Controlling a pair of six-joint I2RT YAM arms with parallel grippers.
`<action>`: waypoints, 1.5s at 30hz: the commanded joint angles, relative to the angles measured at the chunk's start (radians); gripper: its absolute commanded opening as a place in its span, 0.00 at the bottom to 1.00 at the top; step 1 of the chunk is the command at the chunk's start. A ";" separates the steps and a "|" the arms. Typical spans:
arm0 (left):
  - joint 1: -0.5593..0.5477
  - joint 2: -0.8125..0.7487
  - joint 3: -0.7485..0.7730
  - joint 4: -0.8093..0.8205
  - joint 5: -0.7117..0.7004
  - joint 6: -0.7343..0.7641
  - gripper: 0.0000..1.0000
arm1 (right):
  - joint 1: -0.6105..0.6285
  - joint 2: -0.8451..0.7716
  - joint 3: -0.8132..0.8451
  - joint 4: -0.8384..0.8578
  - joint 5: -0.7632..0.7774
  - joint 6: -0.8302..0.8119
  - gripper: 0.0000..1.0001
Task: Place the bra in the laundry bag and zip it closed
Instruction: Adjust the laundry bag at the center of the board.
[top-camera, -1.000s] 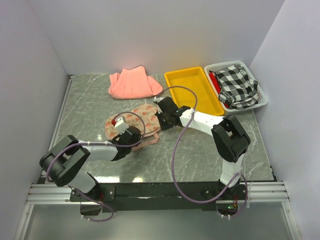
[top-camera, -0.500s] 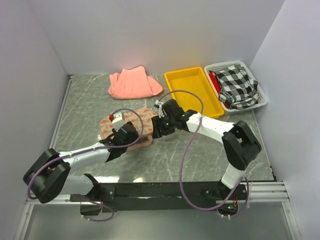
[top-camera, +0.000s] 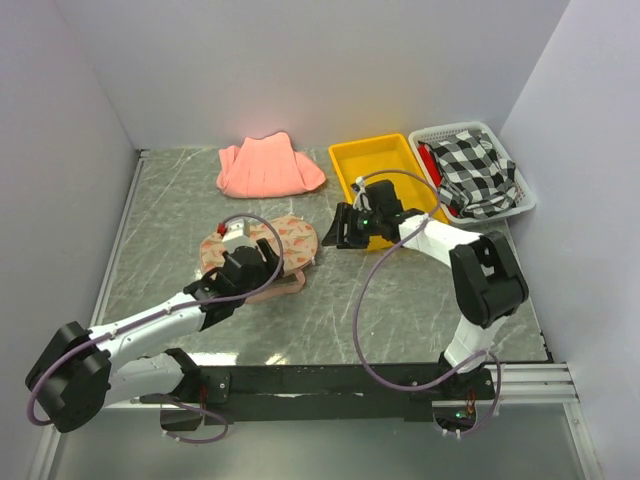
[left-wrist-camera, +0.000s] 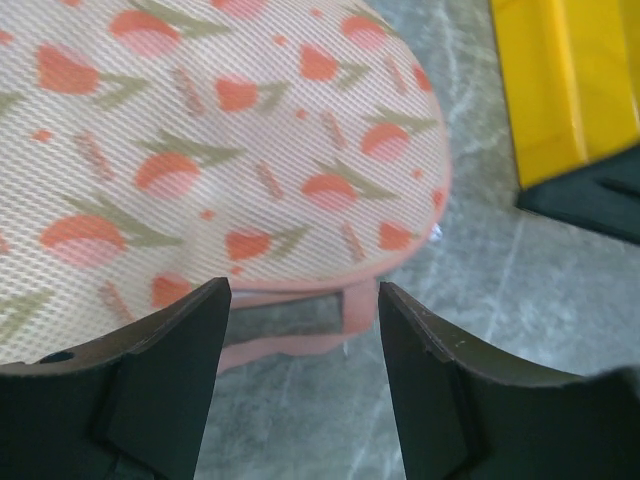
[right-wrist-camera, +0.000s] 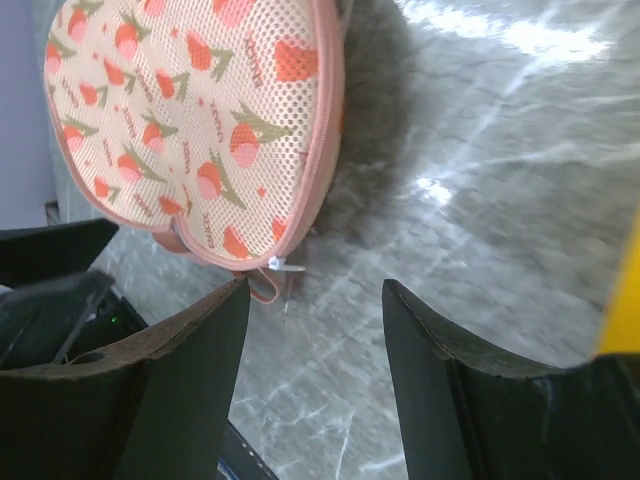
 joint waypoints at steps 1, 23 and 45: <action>-0.053 -0.007 0.036 0.017 0.069 0.044 0.67 | 0.009 0.064 0.058 0.085 -0.113 0.037 0.64; -0.137 0.155 0.073 0.192 0.128 0.011 0.70 | -0.041 0.318 0.285 0.098 -0.260 0.034 0.64; -0.139 0.355 0.147 0.290 0.156 0.013 0.77 | -0.032 0.490 0.394 0.223 -0.391 0.137 0.51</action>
